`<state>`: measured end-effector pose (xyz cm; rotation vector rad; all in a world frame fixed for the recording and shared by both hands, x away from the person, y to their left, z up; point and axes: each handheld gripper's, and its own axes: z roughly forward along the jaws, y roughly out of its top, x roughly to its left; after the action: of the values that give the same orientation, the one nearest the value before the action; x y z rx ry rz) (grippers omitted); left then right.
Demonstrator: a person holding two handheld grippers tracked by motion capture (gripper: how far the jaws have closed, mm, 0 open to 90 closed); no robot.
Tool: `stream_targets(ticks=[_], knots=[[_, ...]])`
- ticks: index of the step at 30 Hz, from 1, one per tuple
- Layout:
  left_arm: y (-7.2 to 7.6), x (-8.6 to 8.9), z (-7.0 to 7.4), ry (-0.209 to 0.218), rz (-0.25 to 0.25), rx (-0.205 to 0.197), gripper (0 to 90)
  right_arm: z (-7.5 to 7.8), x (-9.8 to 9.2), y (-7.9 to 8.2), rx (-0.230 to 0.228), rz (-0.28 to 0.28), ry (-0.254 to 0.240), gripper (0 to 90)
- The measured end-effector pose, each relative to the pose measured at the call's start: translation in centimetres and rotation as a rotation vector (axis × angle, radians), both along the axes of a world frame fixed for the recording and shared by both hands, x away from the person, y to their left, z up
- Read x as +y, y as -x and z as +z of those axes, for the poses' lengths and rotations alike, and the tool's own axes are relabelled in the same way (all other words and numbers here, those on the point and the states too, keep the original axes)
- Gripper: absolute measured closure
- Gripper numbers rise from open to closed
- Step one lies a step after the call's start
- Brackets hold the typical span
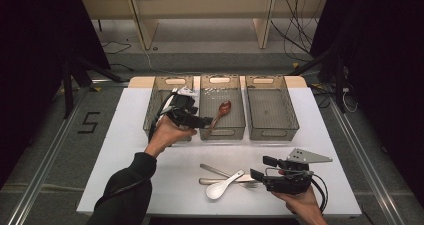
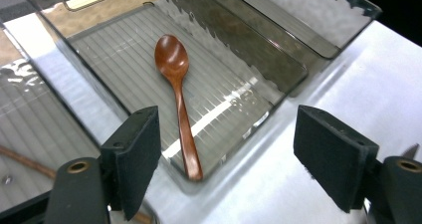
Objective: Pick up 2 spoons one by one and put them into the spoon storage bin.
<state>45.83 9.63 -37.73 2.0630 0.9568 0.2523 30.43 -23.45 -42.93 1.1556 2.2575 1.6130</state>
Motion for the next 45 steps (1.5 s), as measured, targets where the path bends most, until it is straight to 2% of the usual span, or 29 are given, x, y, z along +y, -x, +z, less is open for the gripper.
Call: stream_targets(ticks=[5,11,17,20,26,31,34,37,39,43,45], knots=[[1.8,1.7,-0.4,0.023,0.007,-0.020,24.1,0.1,0.2,0.0,-0.003,0.019,0.013,26.9],[3.8,3.7,-1.4,0.058,0.038,-0.037,21.9,0.5,0.9,-0.2,-0.019,0.061,0.057,26.7],[5.9,5.4,-2.4,0.091,0.058,-0.049,20.6,0.8,2.3,-0.5,-0.028,0.145,0.160,24.9],[6.9,6.1,-2.6,0.112,0.071,-0.067,20.3,0.7,3.0,-0.8,-0.026,0.189,0.207,24.9],[8.5,7.3,-3.2,0.148,0.082,-0.105,19.6,0.4,4.3,-1.5,-0.024,0.243,0.288,24.8],[9.8,8.0,-4.4,0.146,0.087,-0.119,19.6,0.5,4.9,-2.4,-0.021,0.283,0.332,24.9],[10.4,8.4,-4.9,0.147,0.090,-0.116,19.5,0.4,5.4,-2.7,-0.021,0.301,0.376,24.9],[10.9,8.8,-5.1,0.157,0.096,-0.125,19.3,0.2,5.9,-3.0,-0.019,0.320,0.410,25.1],[11.2,9.0,-5.2,0.152,0.099,-0.136,19.3,0.0,6.2,-3.2,-0.024,0.336,0.451,25.2],[11.8,9.1,-5.4,0.156,0.103,-0.154,19.3,-0.2,6.7,-3.4,-0.025,0.363,0.481,25.5],[12.0,9.3,-5.5,0.152,0.100,-0.150,18.7,-0.3,6.9,-3.5,-0.027,0.378,0.513,25.6]])
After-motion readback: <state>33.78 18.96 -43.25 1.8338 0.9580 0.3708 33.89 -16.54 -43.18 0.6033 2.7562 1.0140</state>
